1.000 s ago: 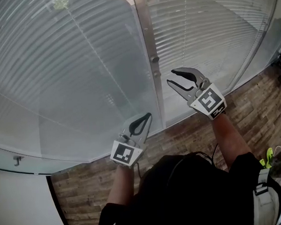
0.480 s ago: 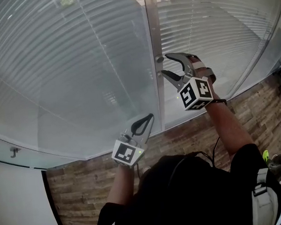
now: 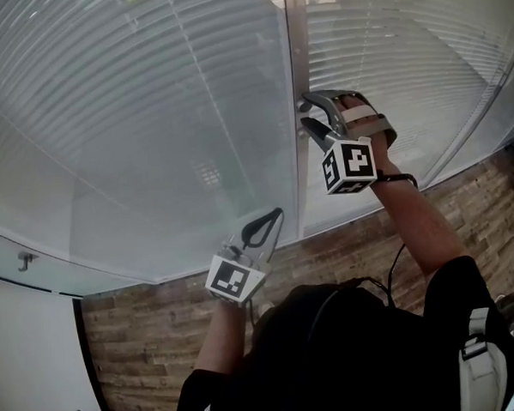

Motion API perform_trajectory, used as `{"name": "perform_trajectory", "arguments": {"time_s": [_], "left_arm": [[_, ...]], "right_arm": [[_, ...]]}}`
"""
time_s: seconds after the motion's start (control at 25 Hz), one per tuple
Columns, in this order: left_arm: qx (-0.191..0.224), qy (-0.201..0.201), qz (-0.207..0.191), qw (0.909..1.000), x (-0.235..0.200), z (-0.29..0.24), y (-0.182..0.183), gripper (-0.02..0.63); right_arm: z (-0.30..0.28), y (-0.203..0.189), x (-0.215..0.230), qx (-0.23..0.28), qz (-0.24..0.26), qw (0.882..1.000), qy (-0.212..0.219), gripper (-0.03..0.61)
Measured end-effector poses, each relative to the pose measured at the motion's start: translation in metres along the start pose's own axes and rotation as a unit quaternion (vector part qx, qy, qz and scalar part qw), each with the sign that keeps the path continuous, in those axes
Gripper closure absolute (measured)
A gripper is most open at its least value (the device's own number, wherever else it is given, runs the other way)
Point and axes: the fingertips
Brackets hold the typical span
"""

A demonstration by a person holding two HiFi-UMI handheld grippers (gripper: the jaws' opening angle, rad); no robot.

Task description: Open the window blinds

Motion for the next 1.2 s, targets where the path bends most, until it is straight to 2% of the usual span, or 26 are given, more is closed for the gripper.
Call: {"name": "perform_trajectory", "arguments": {"time_s": [0.24, 0.36, 0.68, 0.96, 1.2], "left_arm": [[0.005, 0.005, -0.007, 0.9999, -0.002, 0.003, -0.006, 0.609], [0.001, 0.008, 0.0, 1.0, -0.001, 0.005, -0.005, 0.609], [-0.005, 0.013, -0.001, 0.9999, 0.001, 0.009, -0.004, 0.609], [-0.008, 0.019, 0.0, 0.9998, 0.003, 0.013, -0.003, 0.609], [0.004, 0.027, -0.01, 0.9996, 0.001, 0.013, -0.003, 0.609]], "right_arm": [[-0.006, 0.0, -0.001, -0.005, 0.007, 1.0, -0.01, 0.401], [-0.007, 0.0, -0.001, -0.007, 0.006, 1.0, -0.019, 0.45], [-0.008, -0.001, 0.002, -0.007, -0.015, 1.0, -0.02, 0.451], [-0.006, 0.001, 0.006, 0.006, -0.097, 0.995, -0.022, 0.446], [-0.005, -0.001, 0.011, 0.022, -0.201, 0.979, -0.031, 0.446]]}}
Point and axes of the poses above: the fingertips, and each gripper's own axes: z backward along the fingers, x to its right, y out of its top, and after that the axes turned 1 degree about -x, right-handed
